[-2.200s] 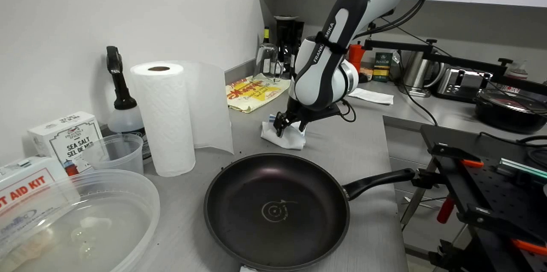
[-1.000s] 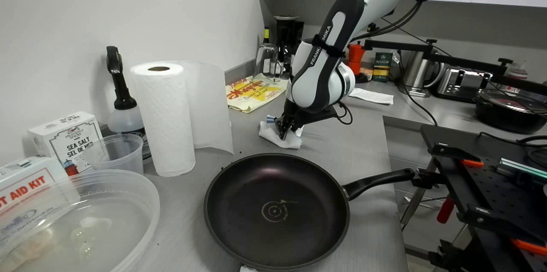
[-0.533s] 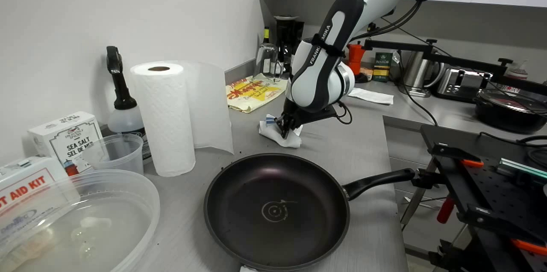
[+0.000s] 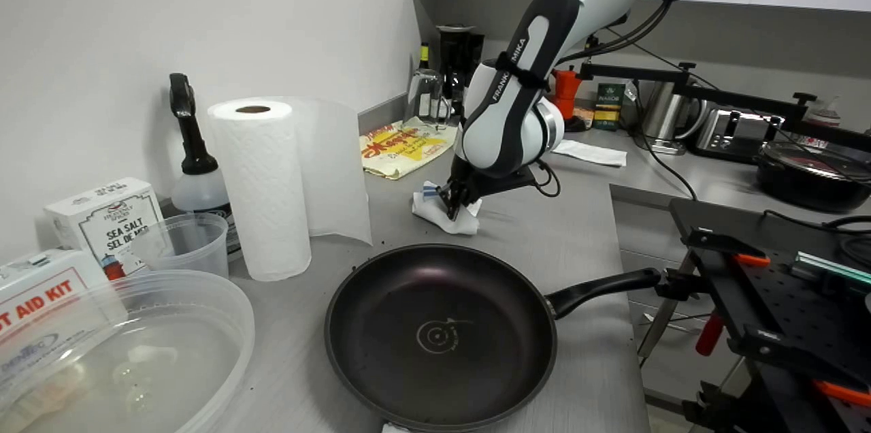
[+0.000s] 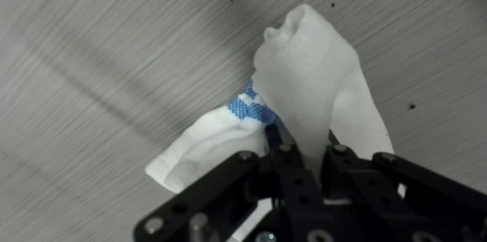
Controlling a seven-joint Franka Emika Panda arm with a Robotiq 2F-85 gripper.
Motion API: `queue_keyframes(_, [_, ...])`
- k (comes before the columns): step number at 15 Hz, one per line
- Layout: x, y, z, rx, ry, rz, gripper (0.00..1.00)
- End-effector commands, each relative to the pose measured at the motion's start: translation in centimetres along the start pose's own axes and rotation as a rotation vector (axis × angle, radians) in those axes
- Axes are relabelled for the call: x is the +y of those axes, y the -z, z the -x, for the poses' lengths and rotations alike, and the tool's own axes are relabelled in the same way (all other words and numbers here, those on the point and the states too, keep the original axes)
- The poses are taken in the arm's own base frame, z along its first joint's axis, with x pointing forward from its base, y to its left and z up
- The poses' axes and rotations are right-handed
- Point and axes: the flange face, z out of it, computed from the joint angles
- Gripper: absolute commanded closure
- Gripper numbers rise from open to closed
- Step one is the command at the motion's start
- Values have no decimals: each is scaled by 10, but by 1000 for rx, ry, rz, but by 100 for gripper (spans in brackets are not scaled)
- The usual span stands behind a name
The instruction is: Use the right white towel to wipe the pan
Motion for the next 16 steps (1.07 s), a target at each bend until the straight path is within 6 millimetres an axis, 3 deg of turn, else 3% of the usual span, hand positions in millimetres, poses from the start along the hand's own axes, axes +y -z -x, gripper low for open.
queue_keyframes(1, [-10, 20, -7, -12, 6, -23, 97])
queue_keyframes(3, [-17, 34, -13, -8, 6, -41, 97])
queue_keyframes(9, [-46, 101, -28, 3, 33, -114, 97])
queue_keyframes(16, [-73, 194, 3, 0, 141, -204, 97])
